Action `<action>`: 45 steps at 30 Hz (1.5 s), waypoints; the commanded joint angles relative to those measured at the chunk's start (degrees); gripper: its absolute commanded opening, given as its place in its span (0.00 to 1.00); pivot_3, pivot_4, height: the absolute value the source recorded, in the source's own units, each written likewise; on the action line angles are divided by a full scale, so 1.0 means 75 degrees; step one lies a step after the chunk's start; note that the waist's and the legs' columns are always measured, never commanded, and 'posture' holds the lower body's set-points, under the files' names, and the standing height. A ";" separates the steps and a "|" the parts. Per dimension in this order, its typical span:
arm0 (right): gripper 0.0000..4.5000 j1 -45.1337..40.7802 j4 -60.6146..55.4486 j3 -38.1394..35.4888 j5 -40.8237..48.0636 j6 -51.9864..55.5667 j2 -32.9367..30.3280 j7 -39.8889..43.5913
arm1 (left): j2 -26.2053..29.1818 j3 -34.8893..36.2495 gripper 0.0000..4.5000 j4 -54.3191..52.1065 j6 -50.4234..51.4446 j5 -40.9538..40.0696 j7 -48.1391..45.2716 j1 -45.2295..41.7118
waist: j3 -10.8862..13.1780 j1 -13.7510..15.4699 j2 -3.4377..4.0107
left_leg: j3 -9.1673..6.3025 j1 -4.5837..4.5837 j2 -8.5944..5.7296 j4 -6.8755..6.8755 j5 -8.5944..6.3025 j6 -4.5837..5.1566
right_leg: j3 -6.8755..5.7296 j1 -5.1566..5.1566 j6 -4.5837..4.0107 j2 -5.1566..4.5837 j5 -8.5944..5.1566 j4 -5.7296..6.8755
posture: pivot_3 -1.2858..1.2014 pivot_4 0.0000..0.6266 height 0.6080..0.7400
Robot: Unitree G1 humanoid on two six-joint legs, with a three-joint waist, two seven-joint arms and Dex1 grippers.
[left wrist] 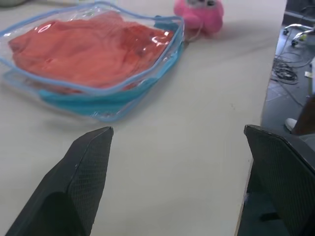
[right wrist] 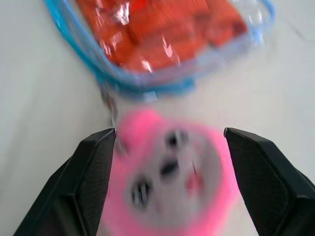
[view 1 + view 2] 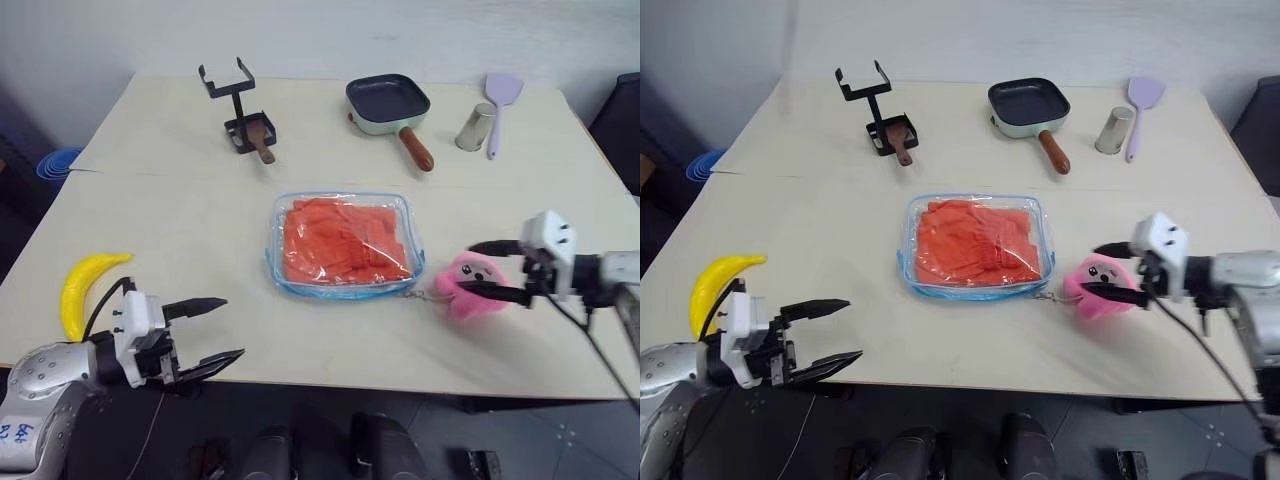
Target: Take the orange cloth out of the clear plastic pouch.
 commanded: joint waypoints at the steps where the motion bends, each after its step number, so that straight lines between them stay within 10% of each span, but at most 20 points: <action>1: 0.81 -0.0114 0.0617 0.0373 -0.0351 -0.0231 -0.0315 0.0695 | -0.0172 -0.0419 1.00 -0.0257 -0.0110 -0.0162 -0.0042 -0.0367 | -0.0001 -0.0032 0.0002 | 0.0005 0.0002 0.0000 0.0000 0.0001 -0.0001 | 0.0002 0.0000 0.0000 0.0000 0.0000 0.0001 | 0.52 0.24 1.00; 6: 0.67 -0.0739 0.1350 0.0752 -0.0043 0.0934 0.0462 0.0807 | -0.0377 -0.0993 1.00 -0.0214 -0.0173 -0.0066 -0.0113 -0.0799 | 0.0002 -0.0088 0.0006 | 0.0019 0.0005 0.0003 0.0001 0.0011 -0.0007 | 0.0005 0.0000 0.0004 0.0004 0.0002 0.0006 | 0.52 0.24 1.00; 15: 0.02 -0.0897 0.1176 0.0508 0.0568 0.1770 0.0758 0.1304 | -0.0345 -0.0991 1.00 -0.0146 -0.0254 0.0015 -0.0076 -0.0677 | 0.0008 0.0002 0.0016 | 0.0012 0.0001 0.0003 0.0001 0.0020 -0.0016 | 0.0003 -0.0003 0.0005 0.0006 0.0003 0.0007 | 0.52 0.24 1.00; 22: 0.01 0.0322 -0.2214 0.0137 0.2270 0.3516 0.0012 0.1811 | -0.0285 -0.0678 1.00 -0.0246 -0.0319 0.0030 0.0100 -0.0140 | 0.0017 0.0043 0.0031 | -0.0004 -0.0009 0.0003 0.0000 0.0019 -0.0016 | -0.0004 -0.0006 0.0005 0.0005 0.0003 -0.0001 | 0.52 0.24 1.00; 32: 0.01 0.1115 -0.3788 0.1304 0.1679 0.1926 0.2230 0.0240 | -0.0364 -0.0988 1.00 -0.0262 -0.0089 0.0019 0.0466 -0.0287 | 0.0013 0.0055 0.0021 | -0.0007 -0.0005 0.0001 -0.0010 0.0013 -0.0025 | -0.0004 -0.0004 0.0005 0.0005 0.0003 -0.0005 | 0.52 0.24 1.00; 37: 0.27 0.0970 -0.2443 0.1732 0.0277 -0.0549 0.3003 -0.0081 | -0.0237 -0.1410 1.00 -0.0100 0.0465 0.0000 0.0457 -0.0773 | 0.0005 0.0043 0.0006 | -0.0006 0.0002 -0.0003 -0.0003 0.0015 -0.0025 | -0.0007 0.0004 0.0006 0.0007 0.0003 -0.0002 | 0.52 0.24 1.00; 45: 0.86 0.1941 -0.2279 0.0241 0.0953 -0.1585 0.1636 0.1273 | -0.0289 -0.2071 1.00 -0.0121 0.2933 -0.0728 0.1180 -0.2156 | 0.0014 0.0141 0.0014 | -0.0006 -0.0003 -0.0007 -0.0003 0.0019 -0.0017 | -0.0010 0.0004 0.0008 0.0008 0.0004 0.0002 | 0.52 0.24 1.00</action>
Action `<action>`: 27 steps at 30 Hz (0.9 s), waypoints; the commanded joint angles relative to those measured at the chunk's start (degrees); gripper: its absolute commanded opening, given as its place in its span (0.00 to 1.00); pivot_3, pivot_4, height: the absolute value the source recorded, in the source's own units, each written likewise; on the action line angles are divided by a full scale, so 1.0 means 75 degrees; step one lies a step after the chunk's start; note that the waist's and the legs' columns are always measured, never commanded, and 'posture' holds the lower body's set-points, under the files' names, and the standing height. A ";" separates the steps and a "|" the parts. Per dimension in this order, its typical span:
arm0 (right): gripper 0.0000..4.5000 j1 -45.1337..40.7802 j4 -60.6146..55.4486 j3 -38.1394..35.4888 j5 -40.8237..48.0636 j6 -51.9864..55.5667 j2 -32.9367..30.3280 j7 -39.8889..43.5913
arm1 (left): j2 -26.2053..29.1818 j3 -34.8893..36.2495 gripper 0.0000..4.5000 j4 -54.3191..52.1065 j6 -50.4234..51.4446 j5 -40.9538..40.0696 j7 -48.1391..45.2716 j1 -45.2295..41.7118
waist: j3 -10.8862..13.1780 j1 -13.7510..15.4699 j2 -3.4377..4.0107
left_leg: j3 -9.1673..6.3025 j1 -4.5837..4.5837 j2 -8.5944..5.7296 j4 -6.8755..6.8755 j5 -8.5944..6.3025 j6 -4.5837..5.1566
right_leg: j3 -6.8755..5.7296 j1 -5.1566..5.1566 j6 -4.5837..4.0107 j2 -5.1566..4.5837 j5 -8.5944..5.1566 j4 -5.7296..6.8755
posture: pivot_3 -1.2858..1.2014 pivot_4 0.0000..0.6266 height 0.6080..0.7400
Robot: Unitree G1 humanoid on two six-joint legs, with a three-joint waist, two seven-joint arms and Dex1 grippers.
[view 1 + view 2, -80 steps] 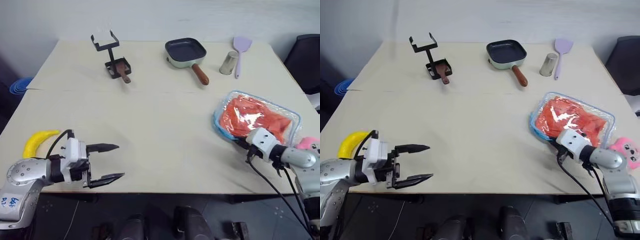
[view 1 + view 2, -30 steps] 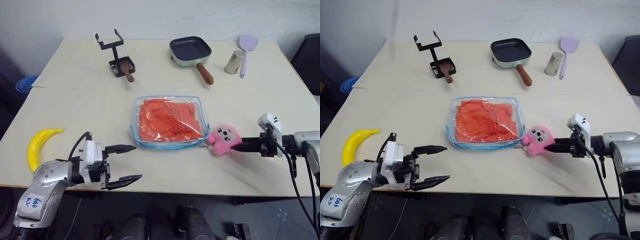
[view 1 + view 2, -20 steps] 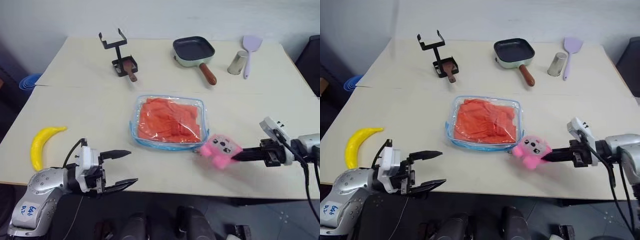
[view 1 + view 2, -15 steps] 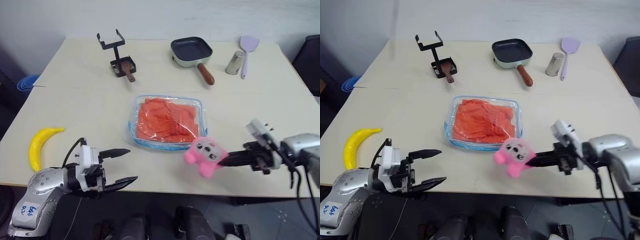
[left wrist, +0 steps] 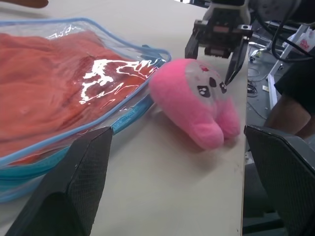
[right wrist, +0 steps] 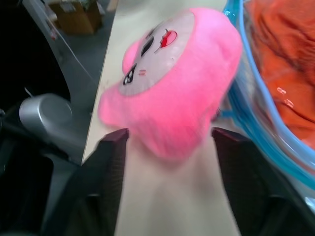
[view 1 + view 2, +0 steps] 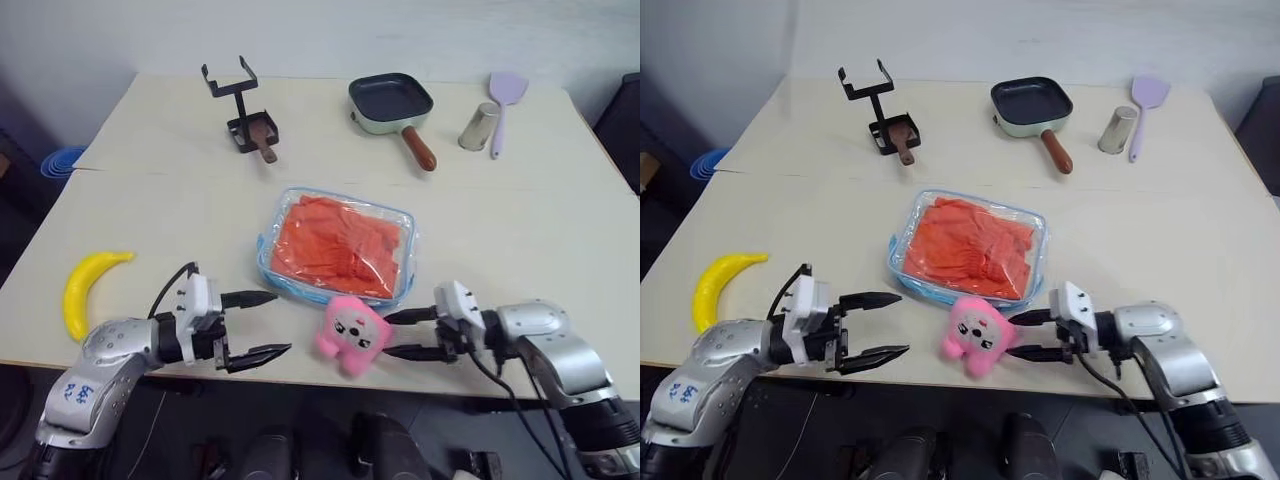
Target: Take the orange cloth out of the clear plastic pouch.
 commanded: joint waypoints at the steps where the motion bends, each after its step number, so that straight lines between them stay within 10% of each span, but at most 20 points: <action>1: 0.92 0.0538 -0.0105 -0.1166 0.0704 -0.0176 -0.0778 0.0729 | -0.0107 -0.0478 1.00 -0.0191 0.1740 -0.0735 0.0556 -0.0802 | 0.0002 0.0085 -0.0001 | -0.0001 -0.0001 0.0000 0.0001 0.0001 0.0002 | 0.0000 0.0002 0.0002 0.0001 0.0001 0.0000 | 0.52 0.24 1.00; 11: 0.97 -0.1500 0.2477 -0.0579 -0.1361 -0.3489 -0.0536 0.0304 | -0.1635 -0.2570 1.00 0.1166 0.2875 0.0250 0.1410 -0.2620 | 0.0010 -0.0037 -0.0017 | 0.0013 0.0053 0.0017 0.0002 0.0005 -0.0009 | 0.0016 0.0065 0.0016 0.0045 0.0009 -0.0014 | 0.52 0.24 1.00; 16: 0.98 -0.2819 0.3814 0.0268 -0.2331 -0.4919 0.0263 -0.0182 | -0.1942 -0.2825 0.73 0.1350 0.3028 0.0488 0.1522 -0.2882 | 0.0011 -0.0089 -0.0016 | 0.0006 0.0050 0.0030 0.0005 0.0014 -0.0028 | 0.0014 0.0066 0.0015 0.0056 0.0008 -0.0007 | 0.52 0.24 1.00; 27: 0.25 -0.4152 0.5748 0.1238 -0.3213 -0.6583 0.0831 -0.0650 | -0.1655 -0.2382 0.07 0.1010 0.3281 0.0382 0.1579 -0.2542 | 0.0011 -0.0107 -0.0015 | -0.0009 0.0040 0.0030 0.0011 0.0014 -0.0027 | 0.0009 0.0067 0.0015 0.0053 0.0008 -0.0007 | 0.52 0.24 1.00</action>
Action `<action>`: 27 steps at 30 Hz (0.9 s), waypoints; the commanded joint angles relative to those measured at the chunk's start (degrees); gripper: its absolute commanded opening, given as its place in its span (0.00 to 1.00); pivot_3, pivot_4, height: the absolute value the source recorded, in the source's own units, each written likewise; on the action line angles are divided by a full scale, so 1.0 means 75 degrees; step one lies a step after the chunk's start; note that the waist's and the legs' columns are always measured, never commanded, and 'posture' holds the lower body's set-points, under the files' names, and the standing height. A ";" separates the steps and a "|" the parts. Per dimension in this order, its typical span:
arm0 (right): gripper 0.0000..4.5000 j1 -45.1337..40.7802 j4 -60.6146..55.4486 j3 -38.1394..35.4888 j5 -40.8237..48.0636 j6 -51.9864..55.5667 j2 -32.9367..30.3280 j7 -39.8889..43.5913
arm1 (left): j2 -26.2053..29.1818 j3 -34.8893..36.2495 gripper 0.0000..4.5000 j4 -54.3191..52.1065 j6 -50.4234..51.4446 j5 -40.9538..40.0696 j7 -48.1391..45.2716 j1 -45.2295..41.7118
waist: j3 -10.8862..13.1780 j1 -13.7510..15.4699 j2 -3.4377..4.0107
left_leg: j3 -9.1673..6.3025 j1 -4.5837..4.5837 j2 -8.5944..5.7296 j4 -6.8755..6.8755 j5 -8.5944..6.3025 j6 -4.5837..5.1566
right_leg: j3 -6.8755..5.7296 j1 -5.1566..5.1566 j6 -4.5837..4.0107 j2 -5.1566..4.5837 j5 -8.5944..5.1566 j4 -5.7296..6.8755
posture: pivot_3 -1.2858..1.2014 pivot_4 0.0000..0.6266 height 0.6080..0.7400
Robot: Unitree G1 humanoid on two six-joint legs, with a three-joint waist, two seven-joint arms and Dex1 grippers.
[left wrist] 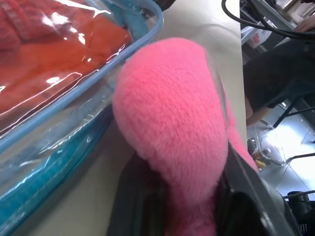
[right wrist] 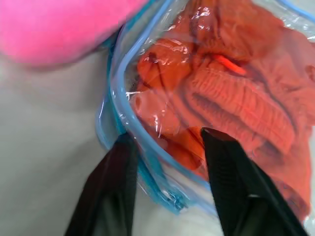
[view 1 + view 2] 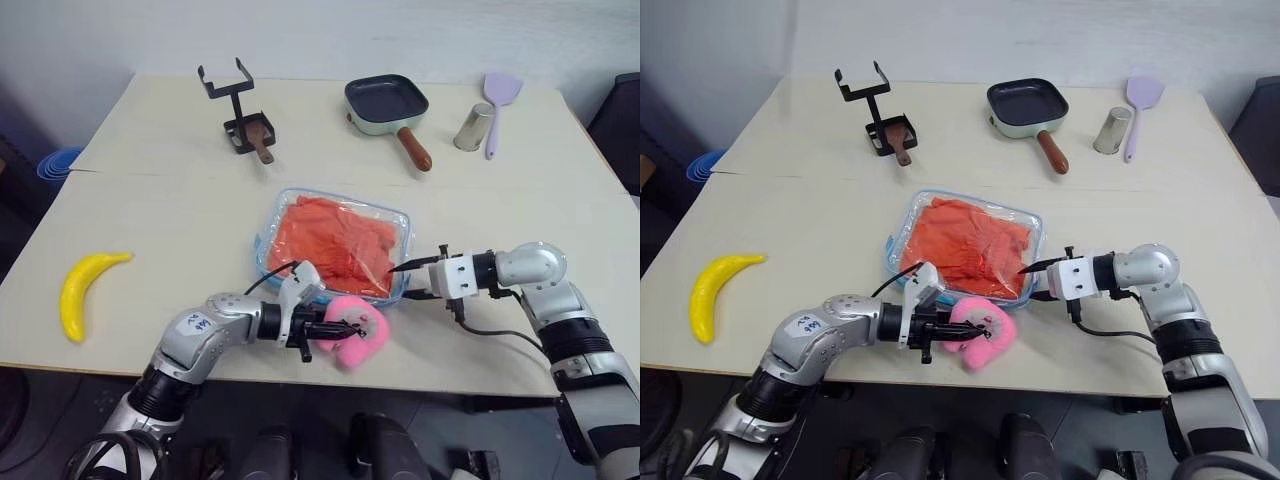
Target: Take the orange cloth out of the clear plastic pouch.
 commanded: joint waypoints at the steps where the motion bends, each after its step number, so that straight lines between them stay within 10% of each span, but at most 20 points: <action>1: 0.18 -0.0246 0.0420 -0.0013 -0.0113 -0.0480 -0.0006 -0.0274 | 0.0183 0.0276 0.04 -0.0291 0.0091 -0.0020 0.0072 0.0191 | 0.0000 -0.0002 0.0000 | -0.0001 0.0000 0.0000 0.0000 0.0000 0.0000 | -0.0001 0.0000 0.0000 0.0000 0.0000 0.0000 | 0.52 0.24 1.00; 4: 0.01 -0.0311 0.0641 0.0042 -0.0068 -0.0593 0.0028 -0.0299 | 0.0228 0.0619 0.03 -0.0424 0.0189 -0.0141 0.0206 0.0361 | 0.0000 -0.0019 0.0000 | -0.0002 0.0002 0.0003 0.0000 0.0000 -0.0001 | -0.0001 0.0000 0.0000 0.0000 0.0000 0.0001 | 0.52 0.24 1.00; 19: 0.01 -0.0549 0.1552 -0.0107 0.0381 -0.1508 -0.0223 0.0109 | 0.1626 0.4147 0.03 0.0197 0.0291 -0.1001 0.0399 0.1800 | 0.0001 -0.0023 0.0003 | -0.0015 0.0001 0.0007 0.0001 0.0001 -0.0003 | -0.0007 0.0002 -0.0003 -0.0006 -0.0002 -0.0006 | 0.52 0.24 1.00; 27: 0.01 -0.0311 0.1745 -0.0200 0.0717 -0.1160 -0.0262 0.0342 | 0.1223 0.5551 0.03 0.1668 -0.1231 -0.0436 0.1771 0.1271 | 0.0001 -0.0023 0.0003 | -0.0018 -0.0002 0.0006 0.0002 0.0001 -0.0004 | -0.0017 0.0002 -0.0004 -0.0007 -0.0002 -0.0002 | 0.52 0.24 1.00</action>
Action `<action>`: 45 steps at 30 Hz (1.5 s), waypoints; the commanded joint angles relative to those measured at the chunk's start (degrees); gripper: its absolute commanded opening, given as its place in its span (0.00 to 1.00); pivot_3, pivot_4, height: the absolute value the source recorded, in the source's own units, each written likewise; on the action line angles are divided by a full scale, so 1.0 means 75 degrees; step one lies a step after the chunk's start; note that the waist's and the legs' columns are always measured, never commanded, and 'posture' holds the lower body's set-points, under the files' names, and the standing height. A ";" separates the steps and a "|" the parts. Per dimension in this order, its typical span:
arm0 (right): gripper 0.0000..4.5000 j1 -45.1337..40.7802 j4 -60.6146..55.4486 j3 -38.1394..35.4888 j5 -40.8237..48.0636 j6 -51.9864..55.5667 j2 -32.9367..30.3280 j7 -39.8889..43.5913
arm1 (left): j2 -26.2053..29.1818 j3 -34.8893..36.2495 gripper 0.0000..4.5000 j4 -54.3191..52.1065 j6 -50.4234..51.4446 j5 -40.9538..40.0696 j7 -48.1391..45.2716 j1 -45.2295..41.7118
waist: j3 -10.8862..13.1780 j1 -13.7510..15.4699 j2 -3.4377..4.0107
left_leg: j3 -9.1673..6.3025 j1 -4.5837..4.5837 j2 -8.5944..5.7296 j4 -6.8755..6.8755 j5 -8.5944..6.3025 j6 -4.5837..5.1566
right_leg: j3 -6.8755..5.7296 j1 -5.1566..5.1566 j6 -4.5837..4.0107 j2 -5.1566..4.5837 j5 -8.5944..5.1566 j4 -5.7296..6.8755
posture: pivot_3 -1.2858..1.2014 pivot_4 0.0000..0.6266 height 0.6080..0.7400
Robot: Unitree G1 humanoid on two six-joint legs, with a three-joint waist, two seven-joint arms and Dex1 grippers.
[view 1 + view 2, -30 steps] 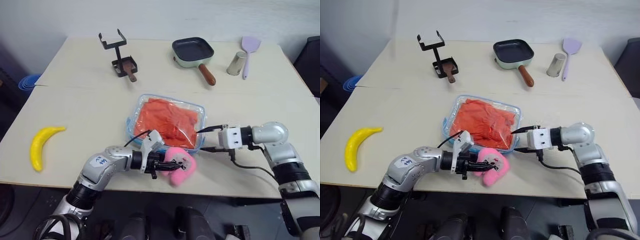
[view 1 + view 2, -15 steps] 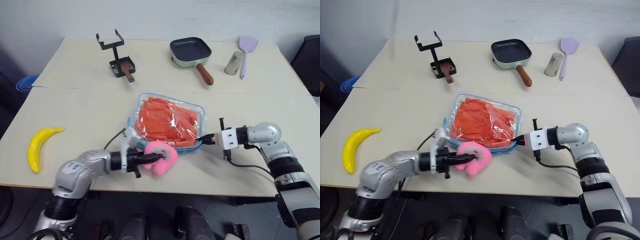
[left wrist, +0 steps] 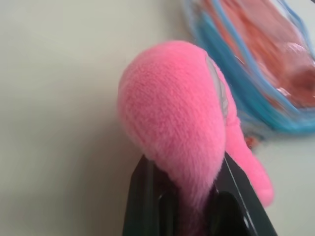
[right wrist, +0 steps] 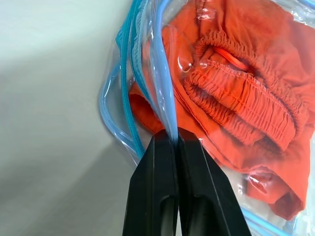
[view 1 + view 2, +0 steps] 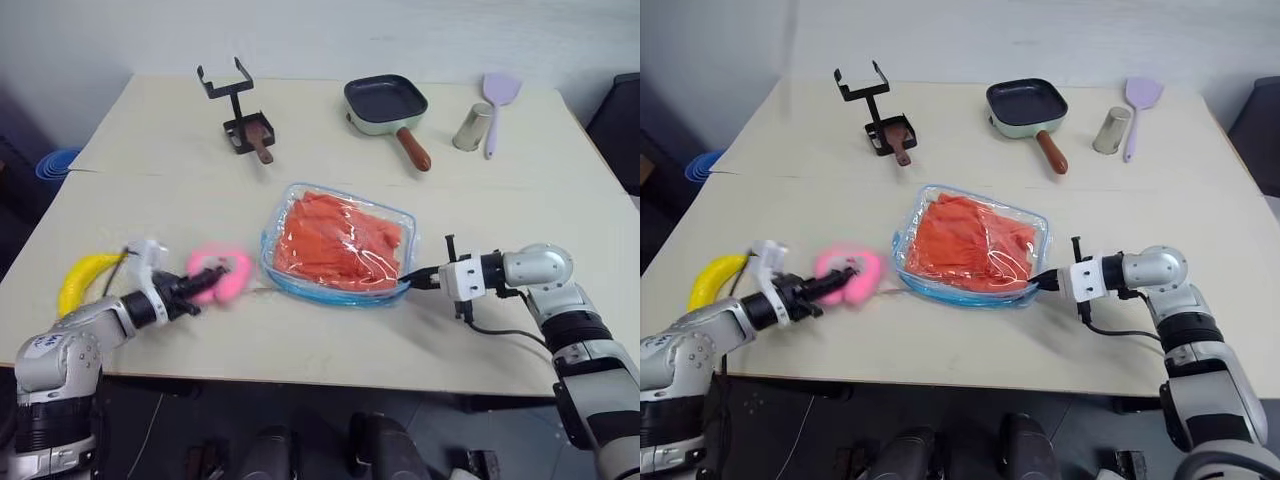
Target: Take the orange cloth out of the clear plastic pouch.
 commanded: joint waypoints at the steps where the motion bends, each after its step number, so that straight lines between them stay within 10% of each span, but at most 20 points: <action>1: 0.01 0.0178 0.0105 -0.0214 0.0310 0.0298 -0.0199 0.0170 | 0.0092 0.0387 0.03 0.0183 -0.0589 0.0126 0.0008 0.0032 | 0.0000 -0.0006 0.0000 | 0.0000 -0.0003 0.0000 -0.0001 0.0000 0.0000 | -0.0002 0.0000 0.0000 0.0000 0.0000 0.0000 | 0.52 0.24 1.00; 5: 0.01 0.0270 0.0139 -0.0401 0.0723 0.0710 -0.0024 0.0201 | 0.0190 0.0144 0.03 0.0085 -0.0757 0.0046 -0.0509 0.0201 | 0.0000 0.0003 0.0000 | -0.0001 -0.0005 -0.0003 -0.0003 -0.0001 -0.0001 | -0.0004 -0.0001 0.0001 -0.0004 0.0001 -0.0002 | 0.52 0.24 1.00; 9: 0.15 0.0568 -0.0456 -0.0658 0.1488 0.1536 -0.0090 0.0720 | 0.0680 -0.0204 0.29 -0.0188 -0.1310 0.0503 -0.1006 0.0289 | 0.0000 -0.0001 0.0000 | -0.0012 -0.0012 -0.0003 0.0002 -0.0001 -0.0001 | -0.0011 -0.0001 0.0001 -0.0005 0.0000 -0.0001 | 0.52 0.24 1.00; 13: 0.44 0.1334 -0.1743 -0.1003 0.2234 0.2677 -0.0621 0.1308 | 0.1268 -0.0310 0.55 0.0112 -0.3708 0.1425 -0.1894 0.0204 | 0.0002 -0.0005 0.0004 | -0.0015 -0.0013 -0.0002 -0.0003 -0.0004 -0.0005 | -0.0014 -0.0004 0.0000 -0.0004 0.0000 -0.0006 | 0.52 0.24 1.00; 21: 1.00 0.4802 -0.5948 -0.2384 0.4210 0.6461 -0.2226 0.0887 | 0.2487 -0.2119 0.68 0.0090 -0.6239 0.2476 -0.4688 -0.0296 | 0.0000 0.0090 0.0040 | -0.0037 -0.0023 -0.0019 -0.0019 -0.0011 -0.0001 | -0.0046 -0.0005 -0.0011 -0.0039 -0.0006 -0.0046 | 0.52 0.24 1.00; 25: 1.00 0.5743 -0.7232 -0.2850 0.4348 0.6998 -0.1951 0.0057 | 0.1436 -0.3241 0.96 0.0492 -0.7394 0.3313 -0.4442 -0.1263 | 0.0002 0.0092 0.0041 | -0.0032 -0.0018 -0.0018 -0.0013 -0.0009 0.0001 | -0.0046 0.0000 -0.0007 -0.0038 -0.0004 -0.0037 | 0.52 0.24 1.00; 32: 1.00 0.6540 -0.8320 -0.3049 0.4274 0.7442 -0.1626 -0.0619 | 0.0183 -0.4345 0.96 0.1976 -0.8359 0.4291 -0.4258 -0.2684 | 0.0005 0.0245 0.0029 | -0.0013 -0.0024 -0.0023 -0.0007 -0.0005 0.0010 | -0.0048 -0.0004 0.0003 -0.0011 0.0001 -0.0003 | 0.52 0.24 1.00; 45: 1.00 0.6788 -0.8319 -0.3083 0.3946 0.7314 -0.1251 -0.1009 | 0.0667 -0.1617 0.98 0.0867 -0.4955 0.1209 -0.3791 -0.1212 | 0.0009 0.0215 0.0020 | -0.0024 -0.0024 -0.0011 -0.0001 -0.0004 0.0014 | -0.0041 0.0001 0.0004 -0.0011 0.0002 -0.0008 | 0.52 0.24 1.00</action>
